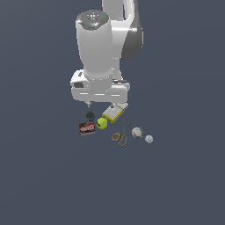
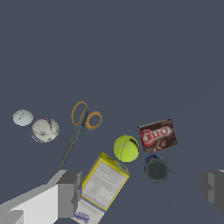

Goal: Pick up a designated object from a clutter of objects.

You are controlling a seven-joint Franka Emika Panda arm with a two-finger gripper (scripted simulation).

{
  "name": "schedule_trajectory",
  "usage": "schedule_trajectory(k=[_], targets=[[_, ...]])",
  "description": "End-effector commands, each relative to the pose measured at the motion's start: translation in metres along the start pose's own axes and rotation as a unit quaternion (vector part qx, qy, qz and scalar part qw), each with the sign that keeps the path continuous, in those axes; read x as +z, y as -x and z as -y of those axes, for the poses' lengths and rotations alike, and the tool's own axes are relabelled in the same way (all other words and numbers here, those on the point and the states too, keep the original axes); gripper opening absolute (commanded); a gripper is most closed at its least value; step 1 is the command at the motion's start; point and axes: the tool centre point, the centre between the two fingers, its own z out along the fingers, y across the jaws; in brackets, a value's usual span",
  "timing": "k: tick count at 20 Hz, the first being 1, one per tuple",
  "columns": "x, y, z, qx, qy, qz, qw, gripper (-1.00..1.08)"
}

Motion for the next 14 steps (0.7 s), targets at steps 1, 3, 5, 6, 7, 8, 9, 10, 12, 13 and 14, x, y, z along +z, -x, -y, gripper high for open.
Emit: schedule_trajectory(k=[1,3,5,6,7,8,9,10,12,13,14], targets=[[0.02,0.002,-0.002,0.0,-0.002,-0.001,1.0,1.0],[0.038,0.004,-0.003,0.0,-0.003,-0.002,1.0,1.0],[0.056,0.007,-0.005,0.0,-0.005,-0.004,1.0,1.0],[0.065,0.009,-0.006,0.0,-0.005,-0.004,1.0,1.0],[0.074,0.012,-0.007,0.0,-0.006,-0.005,1.0,1.0],[0.083,0.014,-0.008,0.0,-0.006,-0.006,1.0,1.0],[0.091,0.017,-0.009,0.0,-0.007,-0.006,1.0,1.0],[0.099,0.019,-0.01,0.0,-0.007,-0.007,1.0,1.0],[0.114,0.024,-0.011,0.001,-0.007,-0.008,0.9999,1.0],[0.12,0.027,-0.012,0.001,-0.008,-0.009,0.9999,1.0],[0.127,0.03,-0.013,0.001,-0.008,-0.009,0.9999,1.0]])
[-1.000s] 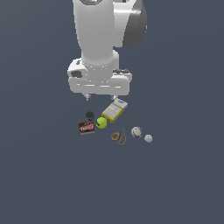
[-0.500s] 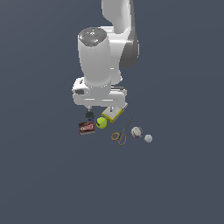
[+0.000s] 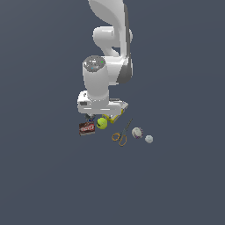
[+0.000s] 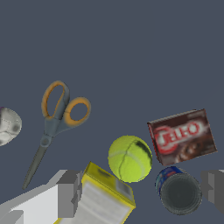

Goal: Pick up a designated object from a clutter of objects.

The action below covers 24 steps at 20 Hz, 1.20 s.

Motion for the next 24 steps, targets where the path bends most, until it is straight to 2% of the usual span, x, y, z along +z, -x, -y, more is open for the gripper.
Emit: schedule_trajectory(k=[1,10,18,24], targets=[[0.015,0.007,-0.002,0.0,0.0,-0.002,1.0,1.0],[0.045,0.022,-0.007,0.002,0.0,-0.005,1.0,1.0],[0.05,0.024,-0.007,0.002,0.0,-0.004,1.0,1.0],[0.069,0.025,-0.007,0.002,0.0,-0.005,1.0,1.0]])
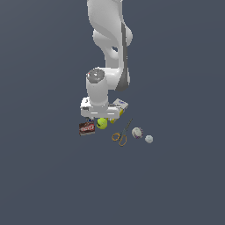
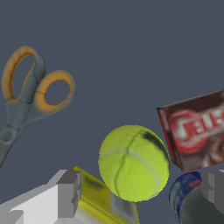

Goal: Pick up a designated object from a clutter of objects.

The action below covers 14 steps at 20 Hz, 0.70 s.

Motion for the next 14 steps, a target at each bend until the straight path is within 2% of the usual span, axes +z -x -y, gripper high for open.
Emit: schedule_trajectory(k=[1,11,12,14], targets=[[0.011,0.001,0.0,0.0,0.0,0.0,1.0,1.0],[0.035,0.001,0.0,0.0,0.0,0.0,1.0,1.0],[0.035,0.001,0.0,0.0,0.0,0.0,1.0,-1.0],[0.035,0.001,0.0,0.0,0.0,0.0,1.0,-1.0]])
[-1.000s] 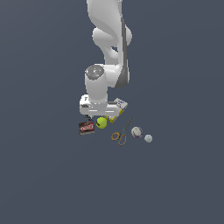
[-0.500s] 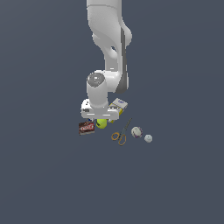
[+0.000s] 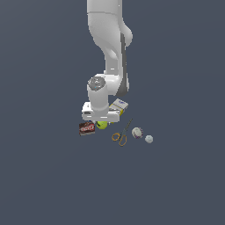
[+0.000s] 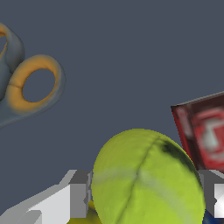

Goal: Pick up a designated object from a clutter of objects.

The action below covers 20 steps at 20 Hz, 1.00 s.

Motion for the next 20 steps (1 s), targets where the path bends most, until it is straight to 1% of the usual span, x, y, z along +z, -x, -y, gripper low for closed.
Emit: schedule_trajectory(k=[1,12,20], targets=[[0.001,0.0,0.0,0.0,0.0,0.0,1.0,-1.0],[-0.004,-0.001,-0.001,0.0,0.0,0.0,1.0,-1.0],[-0.033,-0.01,-0.013,0.0,0.0,0.0,1.0,-1.0]])
